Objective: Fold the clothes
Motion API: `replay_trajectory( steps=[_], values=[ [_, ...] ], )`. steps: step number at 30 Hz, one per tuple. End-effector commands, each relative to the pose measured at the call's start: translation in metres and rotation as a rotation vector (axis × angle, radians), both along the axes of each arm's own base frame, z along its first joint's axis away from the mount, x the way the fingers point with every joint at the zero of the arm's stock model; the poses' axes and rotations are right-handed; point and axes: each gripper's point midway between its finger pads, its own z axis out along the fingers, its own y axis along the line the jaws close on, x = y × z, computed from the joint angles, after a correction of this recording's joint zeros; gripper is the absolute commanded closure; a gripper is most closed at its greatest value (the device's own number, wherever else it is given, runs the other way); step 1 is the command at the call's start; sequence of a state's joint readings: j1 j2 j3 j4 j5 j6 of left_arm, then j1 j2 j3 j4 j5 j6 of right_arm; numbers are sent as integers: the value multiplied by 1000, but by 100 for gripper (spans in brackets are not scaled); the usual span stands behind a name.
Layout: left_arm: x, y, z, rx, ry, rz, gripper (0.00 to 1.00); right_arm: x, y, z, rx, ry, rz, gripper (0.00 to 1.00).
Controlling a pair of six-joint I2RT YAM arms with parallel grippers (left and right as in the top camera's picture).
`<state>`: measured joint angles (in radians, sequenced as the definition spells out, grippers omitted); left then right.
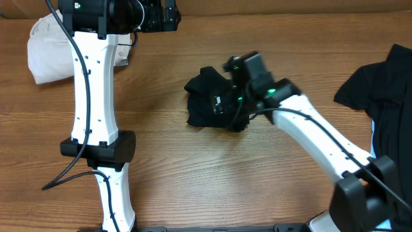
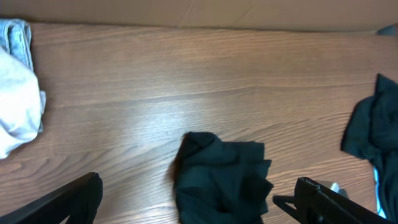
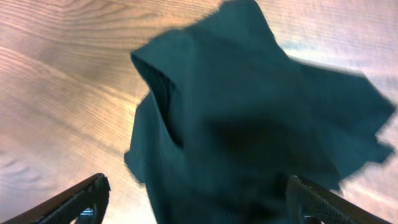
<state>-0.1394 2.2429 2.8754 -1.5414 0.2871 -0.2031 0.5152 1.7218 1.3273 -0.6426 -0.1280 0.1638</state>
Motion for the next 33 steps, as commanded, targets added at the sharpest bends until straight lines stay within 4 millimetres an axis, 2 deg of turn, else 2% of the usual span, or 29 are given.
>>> replay_trajectory(
  steps=[1,3,6,7,8,9,10,11,12,16,20,23,25,27,28,29,30,31,33],
  values=[
    [5,6,-18,44,37,9,0,14,-5,-23,-125,-53,18,4],
    [4,6,-25,47,57,9,0,18,-4,-37,-152,-49,23,4],
    [4,6,-36,52,94,8,0,29,-13,-48,-208,-71,-14,5],
    [3,6,-40,56,103,4,0,32,-15,-48,-221,-84,-28,10],
    [4,6,-43,58,109,2,0,34,-19,-47,-233,-94,-41,24],
    [4,6,-45,59,117,2,0,37,-21,-45,-235,-101,-62,45],
    [3,6,-47,60,124,2,0,40,-23,-42,-226,-104,-86,60],
    [3,6,-49,61,130,1,0,42,-24,-38,-217,-105,-99,72],
    [3,6,-50,61,133,1,0,45,-25,-34,-206,-106,-119,80],
    [3,6,-51,64,134,-1,0,56,-28,-5,-176,-124,-156,89],
    [5,6,-50,66,124,-8,0,74,-44,30,-132,-139,-227,91],
    [5,6,-50,68,122,-11,0,86,-61,36,-80,-129,-257,91],
    [5,6,-51,72,121,-17,0,92,-84,31,-46,-85,-313,91],
    [5,6,-51,74,119,-20,0,96,-103,24,-9,-42,-336,87],
    [5,6,-50,74,119,-20,0,97,-110,20,8,-22,-345,77],
    [5,6,-50,74,118,-20,0,97,-122,15,31,13,-359,45],
    [5,6,-50,74,118,-20,0,96,-128,11,39,33,-367,19],
    [5,6,-50,74,118,-20,0,94,-133,9,51,56,-373,4],
    [5,6,-50,76,117,-23,0,90,-139,6,71,93,-379,0]
  ],
)
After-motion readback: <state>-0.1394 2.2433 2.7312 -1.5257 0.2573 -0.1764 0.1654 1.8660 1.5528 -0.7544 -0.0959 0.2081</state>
